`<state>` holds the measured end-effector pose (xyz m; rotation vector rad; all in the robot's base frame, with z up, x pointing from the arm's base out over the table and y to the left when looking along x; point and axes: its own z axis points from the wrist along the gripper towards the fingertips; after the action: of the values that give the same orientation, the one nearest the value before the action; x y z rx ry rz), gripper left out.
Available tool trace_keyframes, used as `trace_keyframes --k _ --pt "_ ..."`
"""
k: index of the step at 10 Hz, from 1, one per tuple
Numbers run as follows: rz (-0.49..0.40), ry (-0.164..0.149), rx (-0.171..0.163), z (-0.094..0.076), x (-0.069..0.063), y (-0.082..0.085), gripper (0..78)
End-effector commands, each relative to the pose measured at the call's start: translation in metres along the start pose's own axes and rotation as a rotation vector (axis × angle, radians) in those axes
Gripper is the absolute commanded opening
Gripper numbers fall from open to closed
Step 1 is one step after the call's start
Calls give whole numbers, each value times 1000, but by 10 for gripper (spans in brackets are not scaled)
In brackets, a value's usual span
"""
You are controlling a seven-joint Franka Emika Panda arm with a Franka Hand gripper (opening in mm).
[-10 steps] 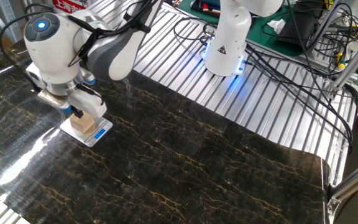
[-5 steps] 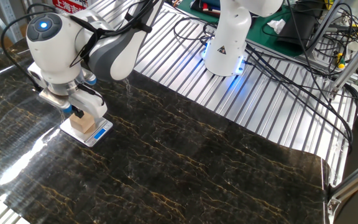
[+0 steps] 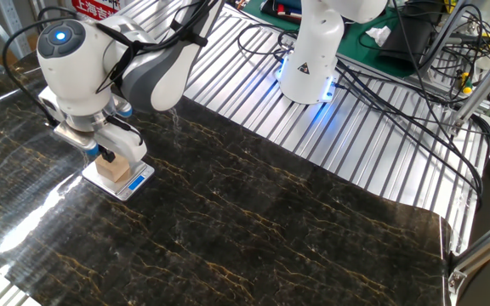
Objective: Remove the object from the scale
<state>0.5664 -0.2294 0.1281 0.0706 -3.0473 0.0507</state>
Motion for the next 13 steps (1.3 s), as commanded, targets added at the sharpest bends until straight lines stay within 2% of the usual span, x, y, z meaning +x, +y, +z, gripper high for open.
trace_keyframes --k 1,2,3,13 --pt "31 -26 -11 -1 0 -1 0" --pt "31 -27 -13 -1 0 -1 0" --pt "31 -27 -13 -1 0 -1 774" --pt "31 -27 -13 -1 0 -1 774"
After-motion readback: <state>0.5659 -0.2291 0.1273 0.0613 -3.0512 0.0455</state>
